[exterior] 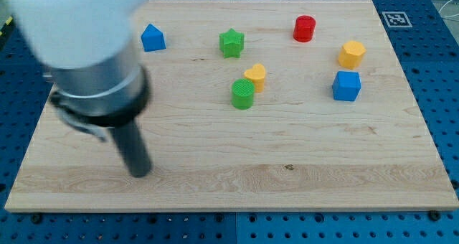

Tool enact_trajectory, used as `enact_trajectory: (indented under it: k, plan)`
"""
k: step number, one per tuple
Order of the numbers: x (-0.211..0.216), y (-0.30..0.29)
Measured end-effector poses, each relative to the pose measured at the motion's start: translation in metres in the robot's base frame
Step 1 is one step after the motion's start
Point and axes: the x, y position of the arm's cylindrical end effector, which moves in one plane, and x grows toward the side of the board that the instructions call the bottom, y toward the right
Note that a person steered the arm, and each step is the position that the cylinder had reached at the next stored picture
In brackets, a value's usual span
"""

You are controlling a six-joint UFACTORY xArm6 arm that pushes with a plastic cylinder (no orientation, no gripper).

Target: Move the red star up and a bit right

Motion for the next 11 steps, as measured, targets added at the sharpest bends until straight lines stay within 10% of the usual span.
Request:
enact_trajectory:
  k: [6,11]
  plan:
    - [-0.171,-0.027]
    - [-0.122,0.036]
